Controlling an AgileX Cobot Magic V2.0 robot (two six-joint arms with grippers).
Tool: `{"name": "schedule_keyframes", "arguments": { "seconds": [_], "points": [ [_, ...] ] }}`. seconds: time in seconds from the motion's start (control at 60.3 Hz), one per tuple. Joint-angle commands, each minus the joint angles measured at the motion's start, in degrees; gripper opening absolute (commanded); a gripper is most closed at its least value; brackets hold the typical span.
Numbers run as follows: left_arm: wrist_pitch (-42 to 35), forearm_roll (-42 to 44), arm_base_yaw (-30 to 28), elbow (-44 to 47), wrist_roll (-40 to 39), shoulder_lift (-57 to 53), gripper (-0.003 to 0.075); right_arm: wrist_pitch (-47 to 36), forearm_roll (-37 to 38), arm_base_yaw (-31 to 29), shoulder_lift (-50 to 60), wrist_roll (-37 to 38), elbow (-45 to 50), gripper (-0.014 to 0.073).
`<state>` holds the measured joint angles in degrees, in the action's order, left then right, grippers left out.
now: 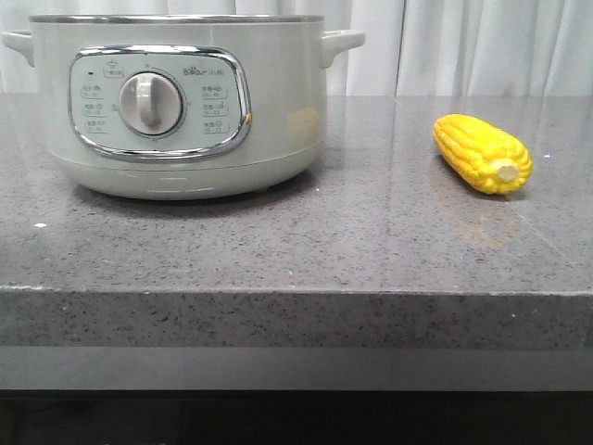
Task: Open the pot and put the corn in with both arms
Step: 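Lift the glass lid off the pot with the left gripper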
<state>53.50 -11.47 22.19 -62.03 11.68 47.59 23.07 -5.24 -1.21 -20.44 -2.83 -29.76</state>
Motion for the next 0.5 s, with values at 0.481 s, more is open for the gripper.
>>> {"name": "schedule_keyframes", "arguments": {
  "seconds": [0.481],
  "points": [
    [-5.2,-3.3,0.1,11.6,-0.3,-23.3,0.0134,-6.3,0.6,0.5,-17.2,-0.5,-5.4,0.0653]
  ]
}}
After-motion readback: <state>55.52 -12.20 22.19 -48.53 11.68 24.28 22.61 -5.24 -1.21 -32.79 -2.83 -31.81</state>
